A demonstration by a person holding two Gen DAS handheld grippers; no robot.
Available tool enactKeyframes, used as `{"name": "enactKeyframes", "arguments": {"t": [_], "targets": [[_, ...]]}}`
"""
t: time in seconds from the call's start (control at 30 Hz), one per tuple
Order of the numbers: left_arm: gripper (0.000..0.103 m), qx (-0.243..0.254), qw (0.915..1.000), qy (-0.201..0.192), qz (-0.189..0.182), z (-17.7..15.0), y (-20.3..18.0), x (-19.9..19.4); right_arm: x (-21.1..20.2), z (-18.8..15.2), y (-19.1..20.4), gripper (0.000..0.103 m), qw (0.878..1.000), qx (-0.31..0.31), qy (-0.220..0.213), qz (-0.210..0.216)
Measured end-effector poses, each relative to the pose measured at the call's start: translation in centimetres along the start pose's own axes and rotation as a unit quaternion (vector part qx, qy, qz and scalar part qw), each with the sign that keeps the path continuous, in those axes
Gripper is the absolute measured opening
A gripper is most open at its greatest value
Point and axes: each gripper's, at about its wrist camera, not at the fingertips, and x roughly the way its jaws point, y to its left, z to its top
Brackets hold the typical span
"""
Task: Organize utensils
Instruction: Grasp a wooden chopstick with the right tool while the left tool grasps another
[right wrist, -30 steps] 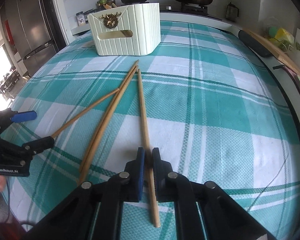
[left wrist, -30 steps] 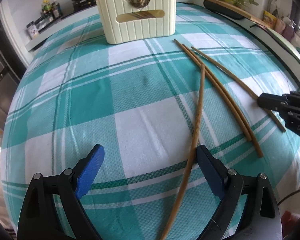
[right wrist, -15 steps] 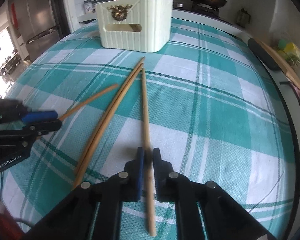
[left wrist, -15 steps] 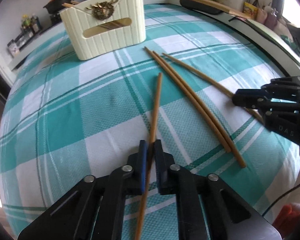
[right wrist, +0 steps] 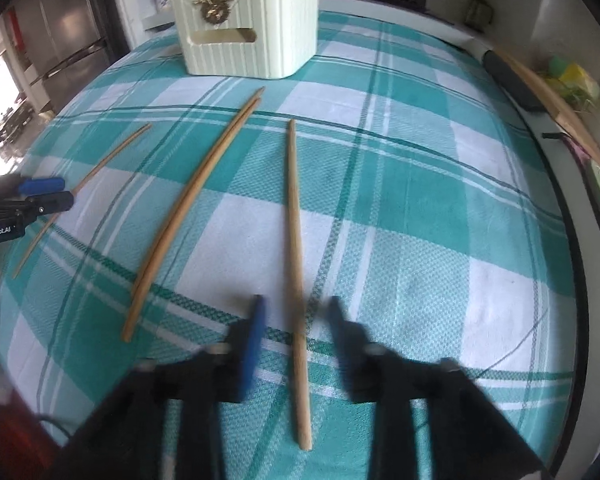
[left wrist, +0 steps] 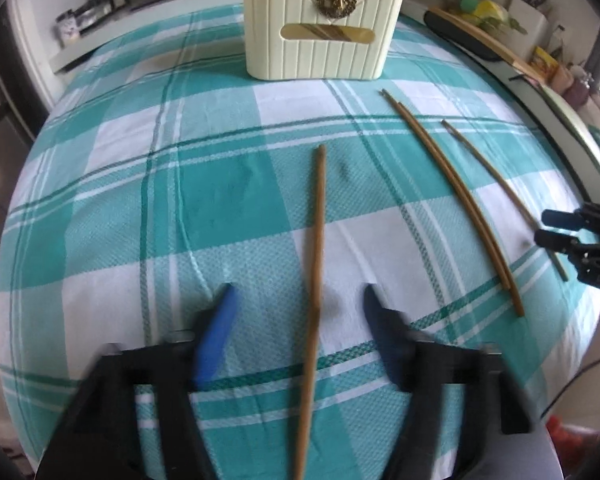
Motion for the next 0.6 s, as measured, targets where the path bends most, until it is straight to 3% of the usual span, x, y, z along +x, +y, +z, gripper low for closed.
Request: {"name": "enactKeyframes", "arguments": {"t": [0.13, 0.27, 0.33, 0.57, 0.6], "targets": [[0.071, 0.037, 0.9990, 0.020, -0.017, 1.6, -0.4, 0.6, 0.9, 1.2, -0.3, 0.039, 0.999, -0.015, 0.037, 0.019], [0.069, 0.086, 0.9954, 0.042, 0.006, 3.2, -1.4, 2.7, 1.9, 3.0, 0.1, 0.039, 0.997, -0.049, 0.052, 0.015], [0.067, 0.092, 0.9945, 0.049, 0.001, 4.0, -1.5, 3.7, 2.5, 4.1, 0.2, 0.039, 0.997, -0.055, 0.054, 0.017], [0.045, 0.080, 0.9954, 0.052, -0.008, 7.1, -1.6, 5.1, 5.1, 9.4, 0.1, 0.038, 0.998, -0.045, 0.038, 0.018], [0.038, 0.080, 0.9954, 0.051, -0.007, 7.3, -1.8, 5.3, 5.4, 10.0, 0.2, 0.032, 0.998, -0.043, 0.036, 0.018]]}}
